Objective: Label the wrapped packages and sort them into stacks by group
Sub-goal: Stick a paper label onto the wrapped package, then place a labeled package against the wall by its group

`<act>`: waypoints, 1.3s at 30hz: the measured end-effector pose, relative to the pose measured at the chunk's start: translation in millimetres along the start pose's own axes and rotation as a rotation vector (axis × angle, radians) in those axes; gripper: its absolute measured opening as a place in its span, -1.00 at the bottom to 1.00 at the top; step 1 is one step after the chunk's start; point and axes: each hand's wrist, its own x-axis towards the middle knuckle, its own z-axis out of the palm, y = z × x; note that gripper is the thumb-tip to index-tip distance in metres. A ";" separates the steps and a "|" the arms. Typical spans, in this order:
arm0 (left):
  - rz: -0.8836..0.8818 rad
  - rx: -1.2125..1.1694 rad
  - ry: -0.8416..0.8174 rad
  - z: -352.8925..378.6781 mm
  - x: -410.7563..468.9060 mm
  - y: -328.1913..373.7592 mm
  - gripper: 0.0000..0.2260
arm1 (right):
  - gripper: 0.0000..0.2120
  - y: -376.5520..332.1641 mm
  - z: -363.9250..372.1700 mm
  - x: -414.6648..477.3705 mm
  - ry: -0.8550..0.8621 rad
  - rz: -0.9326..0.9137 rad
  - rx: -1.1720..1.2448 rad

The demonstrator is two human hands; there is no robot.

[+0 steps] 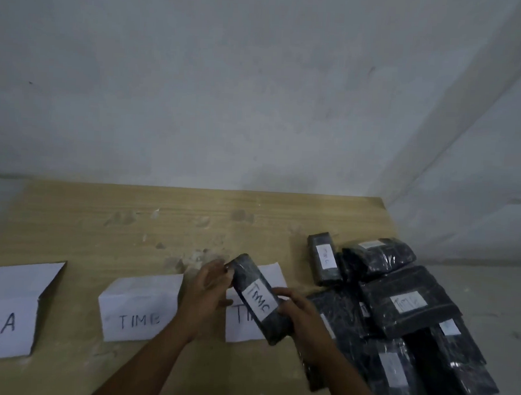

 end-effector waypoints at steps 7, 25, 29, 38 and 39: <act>0.023 -0.015 0.154 29.4 69.1 22.0 -0.75 | -0.79 -56.7 -46.2 122.9 0.177 -0.126 -0.133; -0.077 0.421 0.301 57.0 251.1 44.5 -0.76 | -0.62 -71.6 -61.5 309.1 0.376 -0.096 -0.313; -0.092 0.417 0.307 51.9 274.4 41.0 -0.65 | -0.57 -70.8 -59.2 332.5 0.333 -0.104 -0.418; -0.095 0.204 0.295 30.9 305.6 41.9 -0.52 | -0.65 -79.1 -64.6 352.1 0.253 -0.145 -0.403; -0.100 0.228 0.275 28.4 304.5 41.3 -0.51 | -0.61 -80.1 -66.6 350.0 0.218 -0.152 -0.444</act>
